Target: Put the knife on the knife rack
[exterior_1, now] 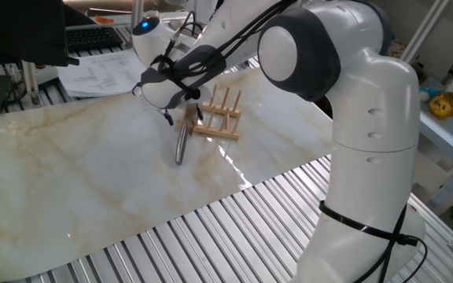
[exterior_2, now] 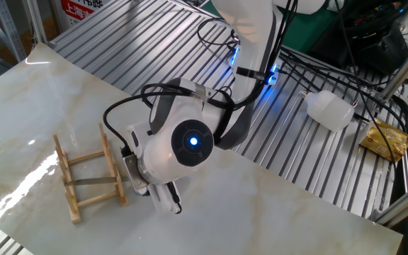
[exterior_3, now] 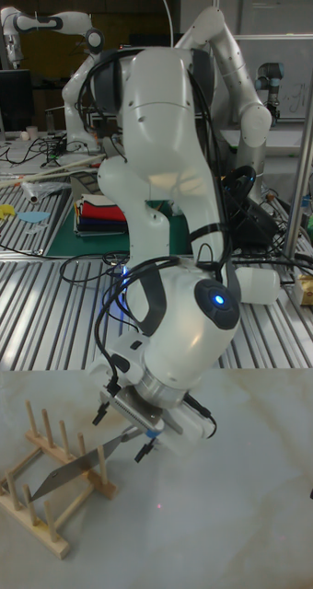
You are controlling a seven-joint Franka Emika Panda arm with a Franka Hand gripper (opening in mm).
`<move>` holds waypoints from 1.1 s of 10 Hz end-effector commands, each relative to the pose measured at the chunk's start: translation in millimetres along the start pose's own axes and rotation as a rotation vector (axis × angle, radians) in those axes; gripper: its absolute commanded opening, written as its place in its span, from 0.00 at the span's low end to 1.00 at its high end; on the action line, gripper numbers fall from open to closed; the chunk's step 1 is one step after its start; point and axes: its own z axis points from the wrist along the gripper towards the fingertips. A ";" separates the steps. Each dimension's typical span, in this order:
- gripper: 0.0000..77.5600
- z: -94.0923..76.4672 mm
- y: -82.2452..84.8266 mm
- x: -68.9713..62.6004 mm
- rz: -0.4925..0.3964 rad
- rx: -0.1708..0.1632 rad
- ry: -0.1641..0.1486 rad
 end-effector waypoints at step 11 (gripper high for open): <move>0.01 9.0 0.7 1.6 0.004 0.003 -0.002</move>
